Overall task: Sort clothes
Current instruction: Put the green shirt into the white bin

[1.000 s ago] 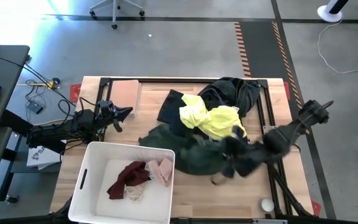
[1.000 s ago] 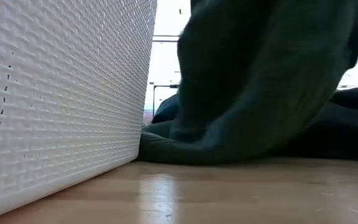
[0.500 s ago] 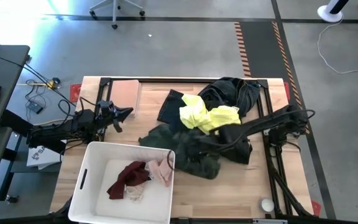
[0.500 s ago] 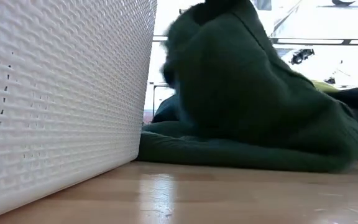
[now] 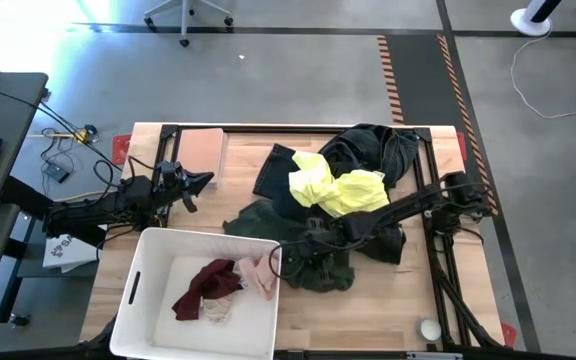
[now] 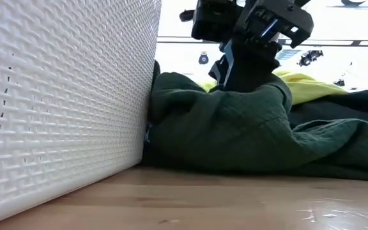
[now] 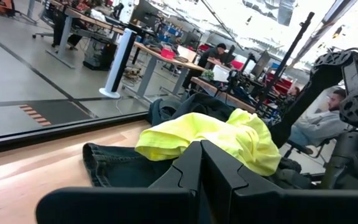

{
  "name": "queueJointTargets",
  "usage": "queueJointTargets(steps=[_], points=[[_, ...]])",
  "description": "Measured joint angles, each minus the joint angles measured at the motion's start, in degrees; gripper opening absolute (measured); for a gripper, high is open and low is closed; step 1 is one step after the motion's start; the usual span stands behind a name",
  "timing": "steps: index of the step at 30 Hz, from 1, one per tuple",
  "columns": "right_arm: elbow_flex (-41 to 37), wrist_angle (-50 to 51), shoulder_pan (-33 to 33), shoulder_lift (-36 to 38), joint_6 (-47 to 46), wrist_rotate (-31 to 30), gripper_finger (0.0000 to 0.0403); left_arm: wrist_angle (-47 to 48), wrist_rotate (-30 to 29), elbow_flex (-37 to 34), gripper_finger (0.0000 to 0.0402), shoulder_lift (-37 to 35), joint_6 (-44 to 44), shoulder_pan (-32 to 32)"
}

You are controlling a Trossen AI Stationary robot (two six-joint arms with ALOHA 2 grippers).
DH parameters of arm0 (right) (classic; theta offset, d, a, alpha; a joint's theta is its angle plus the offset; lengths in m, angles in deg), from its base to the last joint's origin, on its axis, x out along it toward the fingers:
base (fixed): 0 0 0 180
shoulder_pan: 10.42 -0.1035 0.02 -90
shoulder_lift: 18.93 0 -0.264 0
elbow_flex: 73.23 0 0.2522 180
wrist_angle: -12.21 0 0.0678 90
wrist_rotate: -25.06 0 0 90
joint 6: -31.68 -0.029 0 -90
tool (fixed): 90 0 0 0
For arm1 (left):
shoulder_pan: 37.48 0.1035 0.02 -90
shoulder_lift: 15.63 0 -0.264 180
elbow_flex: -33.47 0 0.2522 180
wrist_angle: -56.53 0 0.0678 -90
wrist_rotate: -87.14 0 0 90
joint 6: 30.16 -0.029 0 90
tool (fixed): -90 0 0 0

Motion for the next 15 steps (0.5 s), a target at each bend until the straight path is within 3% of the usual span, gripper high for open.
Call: queueJointTargets(steps=[9, 15], points=[[0.0, 0.0, 3.3, -0.3, 2.3, -7.2, 0.0287, 0.0, 0.0, 0.0, 0.0005, 0.0, 0.0, 0.0], [0.1, -0.2, 5.1, -5.4, 5.6, -2.3, 0.0322, 0.1, 0.0, 0.0, 0.0005, 0.0, 0.0, 0.0]])
